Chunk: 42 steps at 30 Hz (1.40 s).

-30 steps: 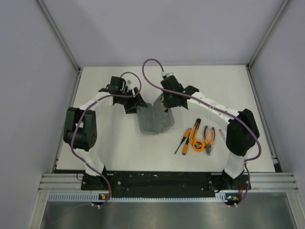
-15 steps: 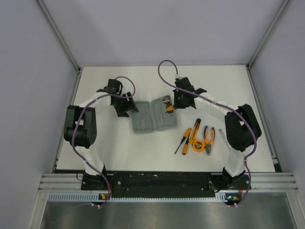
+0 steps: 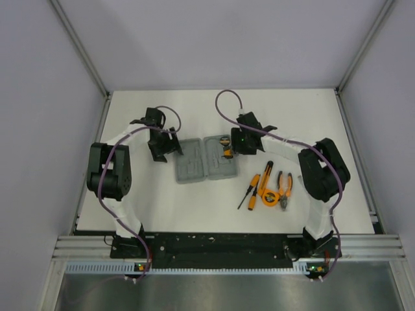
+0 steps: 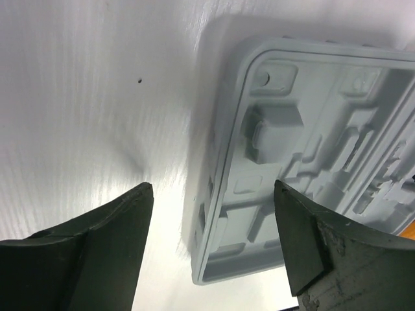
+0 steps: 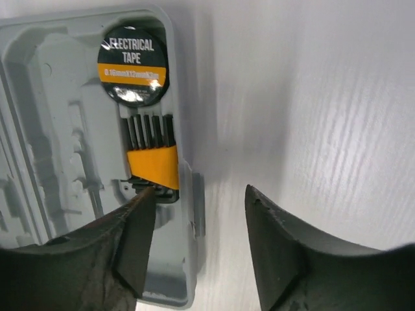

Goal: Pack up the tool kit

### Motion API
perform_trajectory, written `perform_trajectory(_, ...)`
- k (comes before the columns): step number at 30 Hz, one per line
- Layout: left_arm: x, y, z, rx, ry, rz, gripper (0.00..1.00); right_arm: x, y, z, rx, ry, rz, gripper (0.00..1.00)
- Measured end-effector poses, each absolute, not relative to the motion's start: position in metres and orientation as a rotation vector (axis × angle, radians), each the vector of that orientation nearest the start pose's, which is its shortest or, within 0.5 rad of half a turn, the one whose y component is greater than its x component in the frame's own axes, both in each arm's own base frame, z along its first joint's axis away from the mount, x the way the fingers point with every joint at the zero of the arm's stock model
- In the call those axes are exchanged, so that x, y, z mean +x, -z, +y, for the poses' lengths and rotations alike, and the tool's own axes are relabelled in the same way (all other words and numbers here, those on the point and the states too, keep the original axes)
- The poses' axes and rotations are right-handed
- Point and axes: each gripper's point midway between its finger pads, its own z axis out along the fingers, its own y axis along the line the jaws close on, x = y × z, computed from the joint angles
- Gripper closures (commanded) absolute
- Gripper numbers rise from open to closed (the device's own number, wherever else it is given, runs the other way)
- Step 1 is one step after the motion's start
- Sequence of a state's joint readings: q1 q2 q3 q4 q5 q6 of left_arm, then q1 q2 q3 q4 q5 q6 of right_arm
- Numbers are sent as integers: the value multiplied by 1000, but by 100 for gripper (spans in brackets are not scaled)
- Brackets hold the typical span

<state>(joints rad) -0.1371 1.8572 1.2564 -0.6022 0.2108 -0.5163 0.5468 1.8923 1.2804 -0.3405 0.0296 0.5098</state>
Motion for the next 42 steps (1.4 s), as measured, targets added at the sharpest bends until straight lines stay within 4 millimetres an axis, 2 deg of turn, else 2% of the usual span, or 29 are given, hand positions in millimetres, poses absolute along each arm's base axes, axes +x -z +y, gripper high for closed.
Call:
perform_trajectory(3, 375, -48, -105, -452, 419, 2791, 9, 377, -54, 242, -16, -349, 2563, 32)
perform_trajectory(5, 382, -60, -104, -431, 410, 2766, 1, 377, -71, 237, -1, -341, 2532, 31)
perform_trajectory(6, 387, -69, -103, -415, 409, 2739, 1, 378, -82, 234, 7, -338, 2511, 31)
perform_trajectory(11, 399, -116, -104, -336, 438, 2622, 1, 375, -131, 218, 71, -335, 2436, 46)
perform_trajectory(14, 400, -134, -107, -306, 466, 2579, 1, 367, -140, 206, 133, -331, 2446, 49)
perform_trajectory(16, 398, -141, -108, -296, 481, 2566, 1, 356, -136, 198, 180, -328, 2468, 50)
perform_trajectory(22, 388, -147, -106, -302, 479, 2549, 4, 293, -83, 177, 307, -288, 2668, 55)
perform_trajectory(26, 379, -149, -105, -306, 490, 2511, 10, 268, -60, 172, 353, -278, 2759, 58)
perform_trajectory(28, 373, -153, -105, -304, 502, 2466, 11, 262, -57, 172, 367, -286, 2779, 63)
perform_trajectory(31, 367, -166, -104, -298, 522, 2385, 11, 263, -58, 176, 377, -314, 2776, 65)
perform_trajectory(37, 371, -207, -98, -280, 516, 2203, 10, 259, -50, 183, 401, -345, 2814, 64)
perform_trajectory(42, 369, -223, -85, -308, 450, 2127, 8, 256, -41, 185, 425, -339, 2848, 63)
